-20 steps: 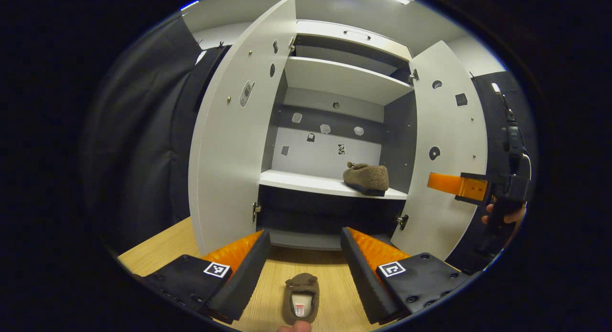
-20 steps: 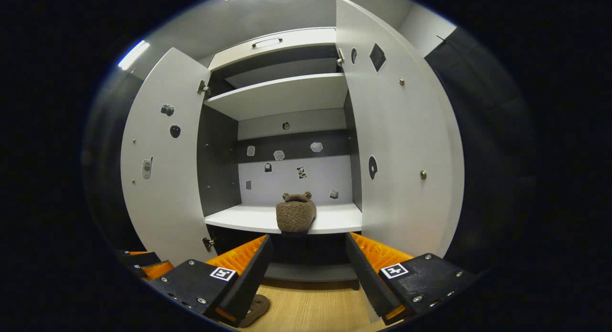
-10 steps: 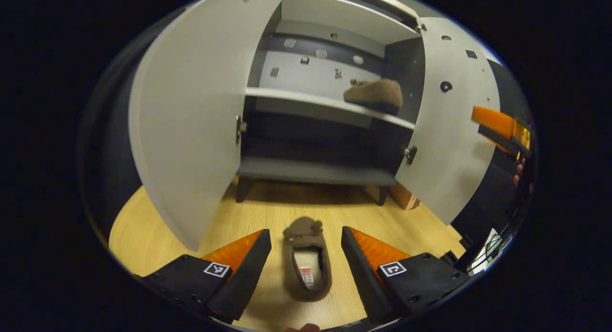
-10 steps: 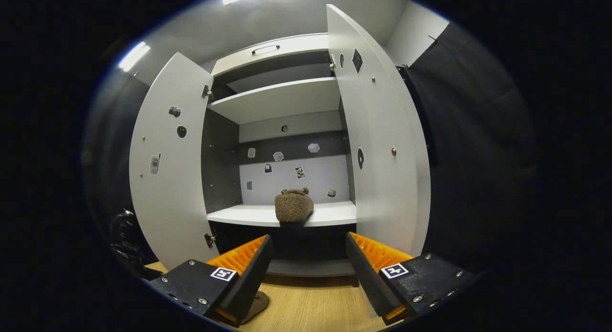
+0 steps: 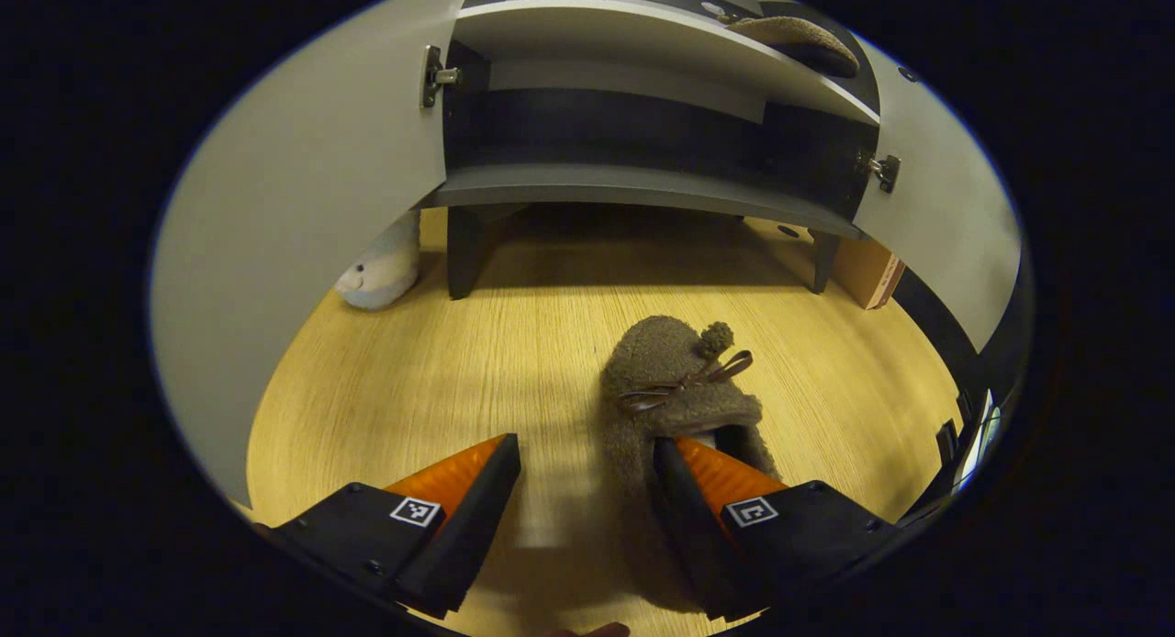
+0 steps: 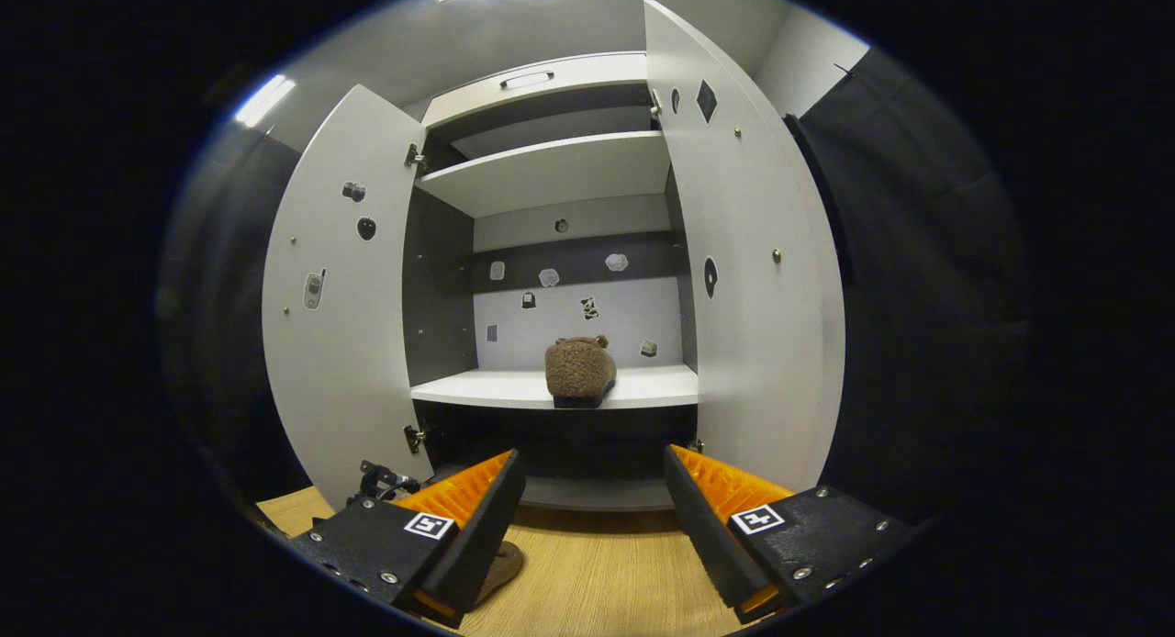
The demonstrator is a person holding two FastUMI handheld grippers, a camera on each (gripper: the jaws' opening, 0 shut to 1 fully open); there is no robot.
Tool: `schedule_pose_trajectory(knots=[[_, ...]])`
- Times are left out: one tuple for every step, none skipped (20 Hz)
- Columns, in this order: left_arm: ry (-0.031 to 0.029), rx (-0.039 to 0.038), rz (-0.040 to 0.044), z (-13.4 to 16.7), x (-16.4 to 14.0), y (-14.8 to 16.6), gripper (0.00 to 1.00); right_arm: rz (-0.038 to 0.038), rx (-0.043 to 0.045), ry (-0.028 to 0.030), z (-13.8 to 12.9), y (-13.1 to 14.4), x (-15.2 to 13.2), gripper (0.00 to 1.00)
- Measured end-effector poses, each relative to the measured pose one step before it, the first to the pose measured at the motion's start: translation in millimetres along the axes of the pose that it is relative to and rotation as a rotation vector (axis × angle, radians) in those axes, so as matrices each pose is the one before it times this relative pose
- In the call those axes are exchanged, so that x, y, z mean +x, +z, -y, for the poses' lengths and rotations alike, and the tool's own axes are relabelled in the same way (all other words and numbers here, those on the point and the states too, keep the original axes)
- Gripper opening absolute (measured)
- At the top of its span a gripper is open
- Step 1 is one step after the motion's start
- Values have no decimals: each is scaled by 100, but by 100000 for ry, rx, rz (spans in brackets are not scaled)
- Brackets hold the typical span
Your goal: Grab one shoe with the right hand and put it into the shoe cabinet, grab the other shoe with the left hand and put it into the shoe cabinet; then close the right door with the right hand and the left door with the left hand.
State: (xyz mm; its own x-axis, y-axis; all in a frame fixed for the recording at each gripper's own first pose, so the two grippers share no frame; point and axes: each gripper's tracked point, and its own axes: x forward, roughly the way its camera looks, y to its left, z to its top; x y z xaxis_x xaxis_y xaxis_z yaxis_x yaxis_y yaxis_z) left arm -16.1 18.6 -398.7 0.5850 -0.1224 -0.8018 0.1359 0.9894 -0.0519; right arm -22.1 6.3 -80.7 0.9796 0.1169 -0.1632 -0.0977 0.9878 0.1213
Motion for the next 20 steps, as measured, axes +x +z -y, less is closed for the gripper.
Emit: schedule_pose_trajectory(knots=[[581, 1066, 1091, -283, 1008, 733, 97, -122, 61, -633, 805, -866, 753, 94], [89, -664, 537, 136, 763, 300, 96, 191, 76, -516, 204, 165, -73, 94], [-447, -1291, 270, 297, 563, 209, 96, 413, -224, -435, 234, 214, -170, 94], [-813, -1120, 1314, 86, 581, 258, 97, 474, -537, -686, 267, 153, -70, 94], [55, -1050, 2134, -83, 451, 499, 96, 256, -567, -725, 303, 70, -113, 94], [330, -164, 1129, -127, 296, 348, 95, -231, -347, -791, 290, -28, 10, 94], [-284, -833, 760, 349, 155, 6, 89, -111, 75, -547, 202, 25, -27, 94], [-2472, -704, 1184, 583, 136, 211, 84, -281, 327, -247, 100, -51, 79, 94], [-352, 12, 881, 295, -107, 258, 70, -484, 351, -105, -825, 642, -855, 94], [420, 738, 595, -6, -38, 90, 55, -471, 338, -157, 65, -132, 90, 94], [-280, -146, 667, 77, -301, 105, 40, -291, 283, 97, -7, 16, 65, 94], [181, -874, 1487, 114, -458, 243, 41, -139, 2, 252, -77, -52, 32, 94], [811, -200, 2701, -63, -721, 619, 41, 88, -354, 250, 4, 5, 51, 94], [840, 534, 3174, -133, -775, 785, 41, 285, -534, -9, 13, 67, 35, 94], [638, -60, 3641, -122, -1207, 1303, 41, 67, -399, -29, -56, 2, -2, 94], [36, -911, 3766, 243, -1489, 1493, 41, -55, -14, 214, -101, -84, 76, 94], [-618, -1059, 3414, 394, -1615, 1405, 41, -98, 424, 343, -141, -3, 97, 94], [21, 121, 3027, 402, -1714, 1641, 41, -80, 683, 464, -231, -74, 163, 94], [992, 1151, 3602, 156, -1719, 1897, 41, -4, 697, 547, -177, 12, 74, 94], [348, 1441, 4771, 315, -1533, 2447, 41, 14, 516, 467, -209, -38, 159, 94]])
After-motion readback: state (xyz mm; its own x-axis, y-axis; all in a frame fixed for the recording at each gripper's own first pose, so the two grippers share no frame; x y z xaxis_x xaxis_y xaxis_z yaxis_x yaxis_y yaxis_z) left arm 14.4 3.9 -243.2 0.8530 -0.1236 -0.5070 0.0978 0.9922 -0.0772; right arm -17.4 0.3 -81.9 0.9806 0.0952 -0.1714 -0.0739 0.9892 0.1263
